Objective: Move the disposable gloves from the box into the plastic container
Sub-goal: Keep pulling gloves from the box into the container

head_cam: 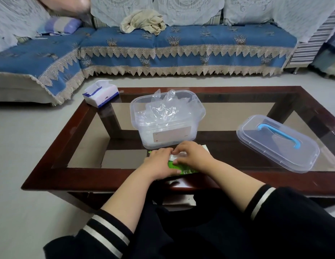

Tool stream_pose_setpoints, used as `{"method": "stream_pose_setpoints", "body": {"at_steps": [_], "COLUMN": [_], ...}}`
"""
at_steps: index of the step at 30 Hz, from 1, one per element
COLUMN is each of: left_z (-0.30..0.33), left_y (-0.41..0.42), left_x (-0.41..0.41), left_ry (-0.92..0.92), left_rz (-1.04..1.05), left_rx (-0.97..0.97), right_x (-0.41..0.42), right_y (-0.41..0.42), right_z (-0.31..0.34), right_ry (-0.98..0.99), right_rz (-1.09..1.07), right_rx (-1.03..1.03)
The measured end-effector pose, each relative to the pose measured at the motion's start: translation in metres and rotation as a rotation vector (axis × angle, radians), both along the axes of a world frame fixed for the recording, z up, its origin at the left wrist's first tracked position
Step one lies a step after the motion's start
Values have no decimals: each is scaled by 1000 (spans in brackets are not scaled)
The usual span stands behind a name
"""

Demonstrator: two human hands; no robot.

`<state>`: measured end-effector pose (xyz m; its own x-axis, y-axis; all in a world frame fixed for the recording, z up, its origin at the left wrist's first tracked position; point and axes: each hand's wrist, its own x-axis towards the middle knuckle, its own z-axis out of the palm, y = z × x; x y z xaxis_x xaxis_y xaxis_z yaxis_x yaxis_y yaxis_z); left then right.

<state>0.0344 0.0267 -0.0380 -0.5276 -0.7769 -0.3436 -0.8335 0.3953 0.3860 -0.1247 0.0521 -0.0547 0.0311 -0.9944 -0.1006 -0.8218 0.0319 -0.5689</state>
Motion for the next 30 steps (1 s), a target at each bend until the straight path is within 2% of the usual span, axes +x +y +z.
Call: {"method": "stream_pose_setpoints", "body": {"at_steps": [4, 9, 11, 17, 20, 21, 23, 25, 27, 30], "left_z": [-12, -18, -17, -15, -10, -9, -8, -8, -11, -13], "left_y": [-3, -10, -10, -9, -6, -4, -3, -4, -6, -9], "left_x": [-2, 0, 0, 1, 1, 1, 2, 2, 3, 4], "left_ry": [66, 39, 18, 80, 77, 82, 90, 91, 78, 75], "left_rz": [41, 25, 42, 99, 132, 144, 165, 153, 106, 76], "left_rx": [-6, 13, 19, 63, 81, 84, 94, 95, 80, 81], "right_x": [-1, 2, 2, 0, -7, -9, -10, -8, -8, -13], "right_y": [-2, -1, 1, 6, 9, 10, 10, 10, 9, 2], "right_z": [-2, 1, 1, 13, 18, 20, 23, 31, 41, 80], "right_ry": [-59, 75, 67, -146, -242, -196, 24, 63, -138, -575], "right_rz": [-59, -67, -85, -189, -186, -161, -118, -164, -259, -401], "right_rx": [-40, -117, -141, -204, -131, -115, -147, -164, -173, -309]}}
